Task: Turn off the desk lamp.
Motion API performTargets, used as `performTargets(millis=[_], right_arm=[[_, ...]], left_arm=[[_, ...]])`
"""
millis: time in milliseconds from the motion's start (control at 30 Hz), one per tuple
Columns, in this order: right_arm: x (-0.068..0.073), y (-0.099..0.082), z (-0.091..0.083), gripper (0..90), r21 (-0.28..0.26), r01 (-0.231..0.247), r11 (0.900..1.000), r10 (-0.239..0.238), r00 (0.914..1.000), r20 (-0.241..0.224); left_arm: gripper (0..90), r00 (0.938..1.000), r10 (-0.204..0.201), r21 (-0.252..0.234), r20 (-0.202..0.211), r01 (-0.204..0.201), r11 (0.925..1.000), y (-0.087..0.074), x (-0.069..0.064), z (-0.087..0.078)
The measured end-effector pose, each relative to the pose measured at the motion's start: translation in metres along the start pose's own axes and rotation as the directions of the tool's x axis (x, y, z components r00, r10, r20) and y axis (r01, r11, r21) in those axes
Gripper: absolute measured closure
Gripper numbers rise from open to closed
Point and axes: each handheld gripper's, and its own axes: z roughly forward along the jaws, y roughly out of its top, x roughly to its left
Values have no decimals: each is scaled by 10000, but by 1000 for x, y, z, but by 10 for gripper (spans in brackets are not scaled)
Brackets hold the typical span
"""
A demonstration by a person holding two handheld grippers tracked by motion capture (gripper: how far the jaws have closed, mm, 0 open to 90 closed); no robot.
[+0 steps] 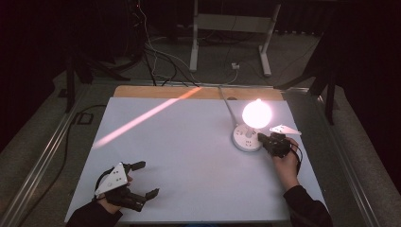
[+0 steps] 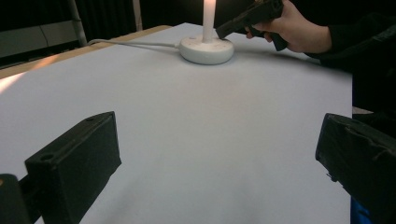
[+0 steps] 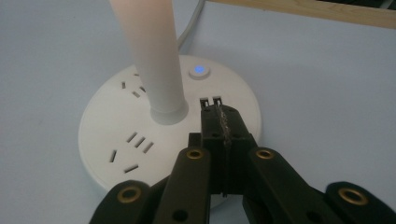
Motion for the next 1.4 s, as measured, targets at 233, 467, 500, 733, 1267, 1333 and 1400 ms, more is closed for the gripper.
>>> performTargets(millis=[233, 467, 500, 733, 1267, 1333, 1400], right_arm=[[-1, -1, 1, 900, -56, 35, 10000, -36, 9999, -98], [2, 1, -2, 900, -50, 294, 9996, -293, 9994, 173], [3, 2, -5, 900, -162, 396, 9991, -393, 9991, 184], [0, 15, -22, 900, -962, 132, 9953, -118, 9998, 151], [2, 3, -4, 900, -213, 195, 9996, -194, 9998, 23], [3, 2, -2, 900, -141, 206, 9997, -205, 9998, 54], [2, 1, -1, 900, -67, 169, 9998, -169, 9998, 40]], left_arm=[[5, 10000, 46, 32, 13, -46, 10000, 0, 0, 0], [5, 10000, 38, -12, 8, -38, 10000, 0, -1, 0], [5, 10000, 42, -20, 3, -42, 10000, 0, -1, 0], [5, 10000, 37, 13, 5, -37, 10000, 0, 0, 0], [5, 10000, 13, 4, 10, -13, 10000, 0, 0, 0], [5, 10000, 16, -3, 10, -16, 10000, 0, 0, 0], [5, 10000, 12, -1, 12, -12, 10000, 0, 0, 0]])
